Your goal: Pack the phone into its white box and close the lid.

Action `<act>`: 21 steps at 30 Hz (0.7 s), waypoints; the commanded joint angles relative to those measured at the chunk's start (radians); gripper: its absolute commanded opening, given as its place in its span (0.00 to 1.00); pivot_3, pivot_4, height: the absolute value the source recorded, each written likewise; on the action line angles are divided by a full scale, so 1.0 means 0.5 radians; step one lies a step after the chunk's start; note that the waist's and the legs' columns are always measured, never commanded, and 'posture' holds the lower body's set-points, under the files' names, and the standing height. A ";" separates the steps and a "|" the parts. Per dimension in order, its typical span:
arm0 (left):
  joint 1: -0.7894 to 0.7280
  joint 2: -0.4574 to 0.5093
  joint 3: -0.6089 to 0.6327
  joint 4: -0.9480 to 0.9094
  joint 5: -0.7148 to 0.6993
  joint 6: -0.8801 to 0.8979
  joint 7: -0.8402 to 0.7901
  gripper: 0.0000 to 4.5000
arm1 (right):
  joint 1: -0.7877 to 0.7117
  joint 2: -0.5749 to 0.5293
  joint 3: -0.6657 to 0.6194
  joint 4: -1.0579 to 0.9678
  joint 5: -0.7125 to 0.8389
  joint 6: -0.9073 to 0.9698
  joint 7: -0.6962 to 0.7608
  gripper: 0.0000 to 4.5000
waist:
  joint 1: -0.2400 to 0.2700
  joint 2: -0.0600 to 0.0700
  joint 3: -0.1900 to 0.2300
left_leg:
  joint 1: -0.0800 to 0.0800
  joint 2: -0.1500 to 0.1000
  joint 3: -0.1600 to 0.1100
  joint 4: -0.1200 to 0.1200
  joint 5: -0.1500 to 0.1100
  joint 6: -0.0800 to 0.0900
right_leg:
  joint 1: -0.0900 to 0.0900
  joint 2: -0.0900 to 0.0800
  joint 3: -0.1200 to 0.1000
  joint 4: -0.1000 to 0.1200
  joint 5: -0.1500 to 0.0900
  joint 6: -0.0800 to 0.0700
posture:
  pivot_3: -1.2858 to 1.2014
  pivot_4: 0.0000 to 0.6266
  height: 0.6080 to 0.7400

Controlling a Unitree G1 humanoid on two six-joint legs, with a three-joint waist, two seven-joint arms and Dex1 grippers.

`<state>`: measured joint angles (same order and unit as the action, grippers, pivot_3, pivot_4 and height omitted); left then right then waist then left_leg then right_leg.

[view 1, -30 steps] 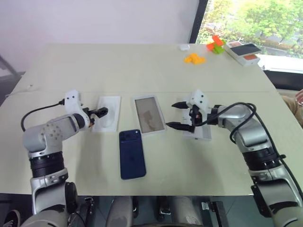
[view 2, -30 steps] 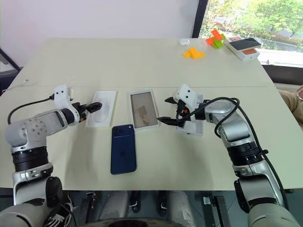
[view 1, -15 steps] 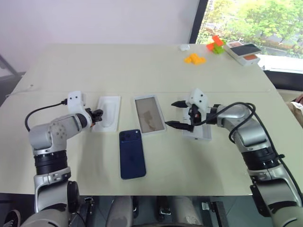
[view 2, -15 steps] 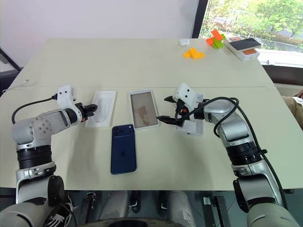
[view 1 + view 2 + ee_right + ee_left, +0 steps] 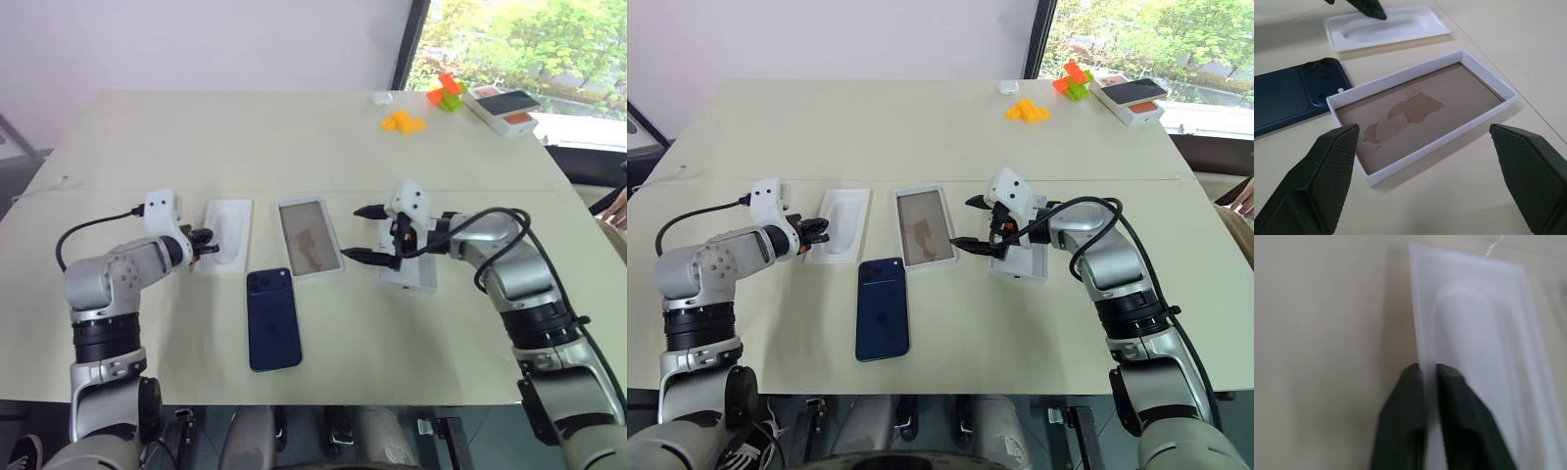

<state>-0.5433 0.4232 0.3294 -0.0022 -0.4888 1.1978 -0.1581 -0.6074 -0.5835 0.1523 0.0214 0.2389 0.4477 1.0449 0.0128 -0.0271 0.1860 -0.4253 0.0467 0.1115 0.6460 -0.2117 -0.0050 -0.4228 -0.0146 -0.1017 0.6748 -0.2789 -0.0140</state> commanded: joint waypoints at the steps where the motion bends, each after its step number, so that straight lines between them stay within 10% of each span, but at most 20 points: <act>1: 0.044 0.008 -0.003 -0.025 0.004 0.055 -0.012 0.01 | -0.054 -0.027 -0.034 -0.050 0.014 -0.036 0.014 1.00 | -0.001 0.000 0.000 | 0.000 0.000 0.000 0.000 0.000 0.000 | 0.000 0.000 0.000 0.000 0.000 0.000 | 0.52 0.24 0.98; 21: -0.074 -0.414 0.712 -0.355 -0.627 0.253 0.181 0.01 | -0.097 -0.053 -0.035 0.072 -0.032 -0.133 0.024 1.00 | -0.002 -0.002 0.001 | -0.001 0.000 0.000 0.000 0.000 0.000 | 0.000 0.000 0.000 0.000 0.000 0.001 | 0.52 0.24 0.98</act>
<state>-0.5537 0.2156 0.6559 -0.1303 -0.7599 1.3106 -0.0878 -0.6340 -0.6072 0.1516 0.0613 0.2189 0.4013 1.0553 0.0116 -0.0280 0.1864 -0.4257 0.0467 0.1115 0.6461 -0.2118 -0.0050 -0.4229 -0.0143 -0.1017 0.6747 -0.2790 -0.0137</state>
